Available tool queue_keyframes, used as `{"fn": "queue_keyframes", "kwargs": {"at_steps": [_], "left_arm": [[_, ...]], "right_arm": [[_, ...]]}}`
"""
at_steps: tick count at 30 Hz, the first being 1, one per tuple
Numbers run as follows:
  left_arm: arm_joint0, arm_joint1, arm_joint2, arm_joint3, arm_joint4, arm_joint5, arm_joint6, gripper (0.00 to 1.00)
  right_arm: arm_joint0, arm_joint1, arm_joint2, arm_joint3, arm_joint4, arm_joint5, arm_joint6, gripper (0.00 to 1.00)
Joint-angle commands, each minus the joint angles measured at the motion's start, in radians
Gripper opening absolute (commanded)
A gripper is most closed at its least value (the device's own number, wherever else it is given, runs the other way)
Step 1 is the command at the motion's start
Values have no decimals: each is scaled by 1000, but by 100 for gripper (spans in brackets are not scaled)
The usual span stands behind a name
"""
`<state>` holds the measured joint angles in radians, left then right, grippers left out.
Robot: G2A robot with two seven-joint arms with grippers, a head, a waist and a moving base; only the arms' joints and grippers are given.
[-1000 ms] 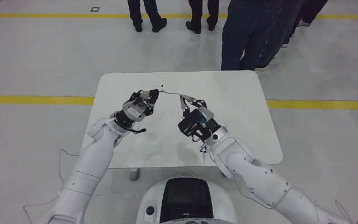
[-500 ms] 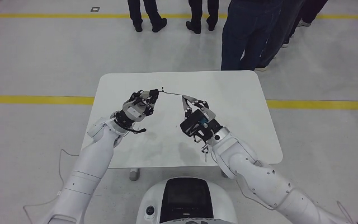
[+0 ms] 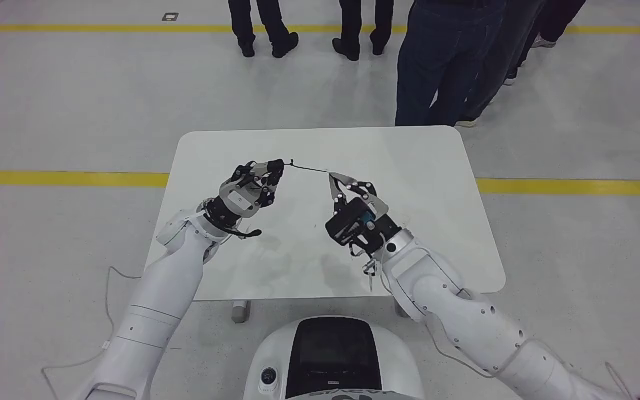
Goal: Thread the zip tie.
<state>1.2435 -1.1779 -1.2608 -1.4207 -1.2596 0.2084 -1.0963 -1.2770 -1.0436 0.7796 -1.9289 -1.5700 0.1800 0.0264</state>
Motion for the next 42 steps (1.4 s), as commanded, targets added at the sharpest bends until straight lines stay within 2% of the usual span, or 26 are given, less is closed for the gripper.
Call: {"fn": "queue_keyframes", "kwargs": {"at_steps": [1, 27, 28, 29, 30, 33, 37, 42], "left_arm": [[0, 0, 0, 0, 0, 0, 0, 0], [0, 0, 0, 0, 0, 0, 0, 0], [0, 0, 0, 0, 0, 0, 0, 0], [0, 0, 0, 0, 0, 0, 0, 0], [0, 0, 0, 0, 0, 0, 0, 0], [0, 0, 0, 0, 0, 0, 0, 0], [0, 0, 0, 0, 0, 0, 0, 0], [0, 0, 0, 0, 0, 0, 0, 0]], "right_arm": [[-1, 1, -1, 0, 0, 1, 0, 0], [-8, 32, -27, -19, 0, 40, 6, 0], [-10, 33, -27, -20, 0, 42, 8, 31], [-15, 33, -28, -22, 0, 47, 13, 82], [-20, 33, -27, -23, 0, 50, 15, 100], [-42, 34, -20, -19, 0, 57, 12, 100], [-72, 31, 1, -17, 17, 40, -1, 100], [-74, 31, 3, -17, 18, 38, -2, 100]]}}
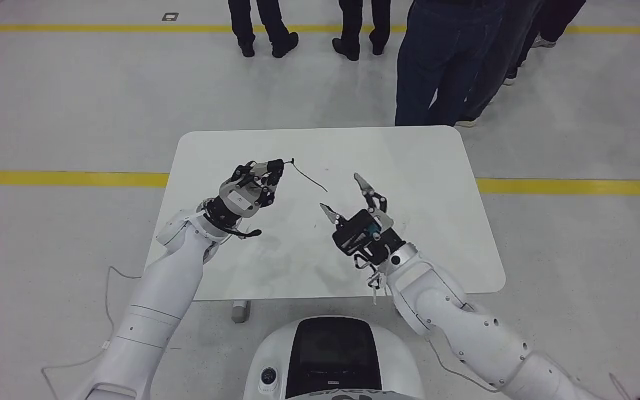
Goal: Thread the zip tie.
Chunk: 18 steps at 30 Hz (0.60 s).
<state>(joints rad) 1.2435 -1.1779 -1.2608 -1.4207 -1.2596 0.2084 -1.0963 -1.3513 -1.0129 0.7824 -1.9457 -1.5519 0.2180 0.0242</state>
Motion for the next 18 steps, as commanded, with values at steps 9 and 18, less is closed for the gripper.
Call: {"fn": "queue_keyframes", "kwargs": {"at_steps": [9, 18], "left_arm": [[3, 0, -1, -5, -1, -3, 15, 0], [53, 23, -69, 31, 45, 51, 26, 0]], "right_arm": [[-7, -2, 11, 5, 31, -21, -5, 100], [-44, 13, 143, 22, 254, -277, 20, 100]]}}
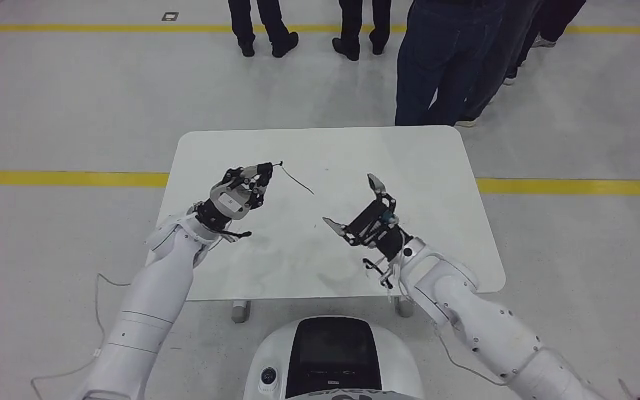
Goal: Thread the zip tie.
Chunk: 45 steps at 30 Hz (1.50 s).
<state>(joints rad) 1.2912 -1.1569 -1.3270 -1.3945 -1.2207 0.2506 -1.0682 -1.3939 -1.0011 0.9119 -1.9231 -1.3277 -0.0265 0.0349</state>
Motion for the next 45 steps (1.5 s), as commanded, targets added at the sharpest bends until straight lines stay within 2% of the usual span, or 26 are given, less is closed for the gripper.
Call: {"fn": "queue_keyframes", "kwargs": {"at_steps": [1, 6, 15, 19, 24, 27, 30, 45], "left_arm": [[11, 4, -7, 12, 9, 12, -4, 0], [25, 9, -11, 64, 24, 27, 8, 0], [27, 9, -9, 65, 33, 23, 22, 0], [35, 11, 7, 64, 56, 37, 38, 0], [20, 11, 19, 100, 63, 25, 38, 0], [10, 13, 18, 116, 62, 34, 28, 0], [3, 17, 13, 125, 76, 49, 16, 0], [3, 17, 13, 125, 76, 49, 16, 0]], "right_arm": [[-1, 3, 29, -2, 45, -47, 9, 100], [-5, 3, 68, -10, 140, -136, 45, 100], [-6, 3, 67, -11, 144, -139, 43, 100], [-4, -1, 83, 7, 176, -155, 51, 100], [-13, -6, 116, 25, 269, -161, 56, 100], [-19, -9, 126, 31, 301, -169, 56, 100], [-19, -9, 126, 31, 301, -169, 56, 100], [-19, -9, 126, 31, 301, -169, 56, 100]]}}
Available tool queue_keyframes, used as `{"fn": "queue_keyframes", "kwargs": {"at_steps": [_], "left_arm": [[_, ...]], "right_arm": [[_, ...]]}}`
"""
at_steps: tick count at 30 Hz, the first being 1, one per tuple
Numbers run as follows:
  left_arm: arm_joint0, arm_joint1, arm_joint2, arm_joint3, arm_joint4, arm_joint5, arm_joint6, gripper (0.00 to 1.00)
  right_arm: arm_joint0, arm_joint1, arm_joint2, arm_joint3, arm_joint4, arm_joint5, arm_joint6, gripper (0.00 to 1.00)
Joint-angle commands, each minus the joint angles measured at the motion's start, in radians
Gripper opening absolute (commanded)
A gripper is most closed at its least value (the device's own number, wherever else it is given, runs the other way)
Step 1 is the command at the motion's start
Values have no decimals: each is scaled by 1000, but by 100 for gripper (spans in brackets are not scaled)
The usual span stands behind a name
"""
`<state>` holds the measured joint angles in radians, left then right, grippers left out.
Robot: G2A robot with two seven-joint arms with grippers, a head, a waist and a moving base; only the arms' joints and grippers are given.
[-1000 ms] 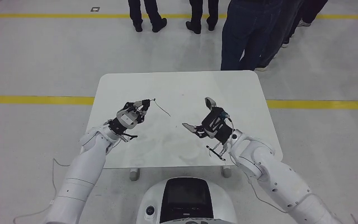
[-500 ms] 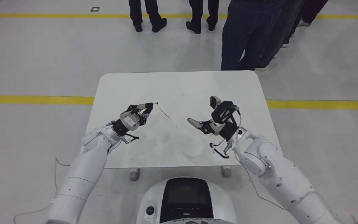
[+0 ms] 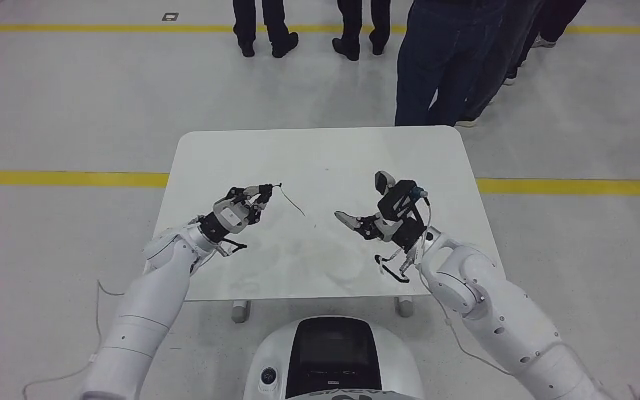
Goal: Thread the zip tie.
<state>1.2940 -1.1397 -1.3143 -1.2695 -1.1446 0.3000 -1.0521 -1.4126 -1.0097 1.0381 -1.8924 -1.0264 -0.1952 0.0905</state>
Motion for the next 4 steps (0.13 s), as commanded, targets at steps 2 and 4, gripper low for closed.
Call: {"fn": "queue_keyframes", "kwargs": {"at_steps": [2, 4], "left_arm": [[0, 0, 0, 0, 0, 0, 0, 0], [0, 0, 0, 0, 0, 0, 0, 0]], "right_arm": [[0, 0, 0, 0, 0, 0, 0, 100], [0, 0, 0, 0, 0, 0, 0, 100]]}}
